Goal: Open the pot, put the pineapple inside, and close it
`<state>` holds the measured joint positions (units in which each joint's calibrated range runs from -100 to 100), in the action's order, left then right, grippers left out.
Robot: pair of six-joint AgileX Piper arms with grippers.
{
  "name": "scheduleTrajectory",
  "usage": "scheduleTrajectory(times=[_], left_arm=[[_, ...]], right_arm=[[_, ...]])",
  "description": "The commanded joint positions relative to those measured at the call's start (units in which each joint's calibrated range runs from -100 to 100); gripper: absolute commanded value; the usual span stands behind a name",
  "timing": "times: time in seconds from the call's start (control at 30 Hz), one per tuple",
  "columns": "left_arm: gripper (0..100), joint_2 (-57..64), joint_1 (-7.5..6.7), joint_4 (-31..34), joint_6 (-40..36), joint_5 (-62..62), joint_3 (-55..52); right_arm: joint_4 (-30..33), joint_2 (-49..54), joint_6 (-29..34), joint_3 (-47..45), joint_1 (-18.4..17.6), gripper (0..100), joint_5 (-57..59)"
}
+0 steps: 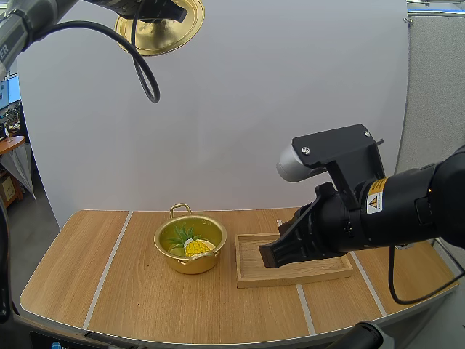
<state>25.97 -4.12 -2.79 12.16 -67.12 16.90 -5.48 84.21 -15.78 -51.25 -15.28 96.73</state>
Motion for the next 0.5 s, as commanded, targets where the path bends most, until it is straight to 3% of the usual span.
scheduleTrajectory(times=[0.0, 0.47], left_arm=[[0, 0.2, -0.21, 0.5, -0.1, 1.6, 0.6], [0, 0.2, -0.21, 0.5, -0.1, 1.6, 0.6]], right_arm=[[-0.5, 1.0, -0.1, 0.0, 1.5, 0, 0.1], [-0.7, 1.1, -0.3, 0.0, 6.5, 0, 0.3]])
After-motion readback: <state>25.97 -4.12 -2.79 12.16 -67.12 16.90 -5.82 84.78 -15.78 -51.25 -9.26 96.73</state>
